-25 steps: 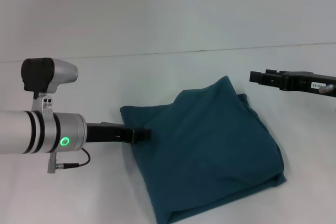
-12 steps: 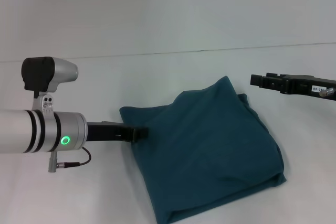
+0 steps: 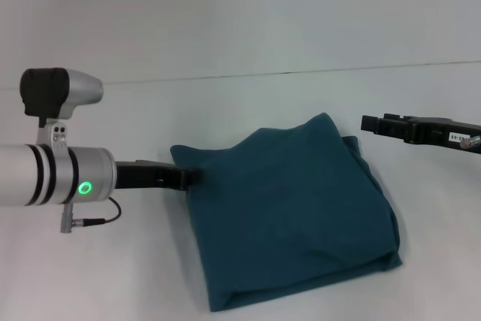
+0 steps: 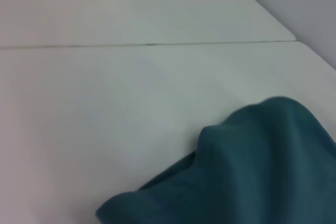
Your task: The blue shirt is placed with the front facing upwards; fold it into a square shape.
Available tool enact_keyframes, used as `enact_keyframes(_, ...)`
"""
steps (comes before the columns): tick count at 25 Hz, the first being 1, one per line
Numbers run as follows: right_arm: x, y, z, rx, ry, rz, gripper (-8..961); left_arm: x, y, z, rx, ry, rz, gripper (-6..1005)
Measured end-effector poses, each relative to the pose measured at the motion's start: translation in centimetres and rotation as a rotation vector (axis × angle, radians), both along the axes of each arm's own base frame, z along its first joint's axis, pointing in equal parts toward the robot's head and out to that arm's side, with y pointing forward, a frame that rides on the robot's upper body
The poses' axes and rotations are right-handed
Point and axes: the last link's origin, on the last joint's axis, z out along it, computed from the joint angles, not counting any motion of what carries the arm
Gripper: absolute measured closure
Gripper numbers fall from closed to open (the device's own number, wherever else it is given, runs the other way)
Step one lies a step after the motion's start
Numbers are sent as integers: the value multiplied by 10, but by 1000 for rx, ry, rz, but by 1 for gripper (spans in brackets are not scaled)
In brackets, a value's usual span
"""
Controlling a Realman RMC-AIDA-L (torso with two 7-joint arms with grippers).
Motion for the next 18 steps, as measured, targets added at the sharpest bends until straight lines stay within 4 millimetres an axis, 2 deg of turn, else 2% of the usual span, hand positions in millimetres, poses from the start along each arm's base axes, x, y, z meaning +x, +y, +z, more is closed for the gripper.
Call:
enact_keyframes(8,1,-2,-2,-8,4,-3,279,-3,9,16,37,20,-8,997)
enact_keyframes(18,1,-2,-2,-7,3,-6,278,2,18,24,47,48,-37,978)
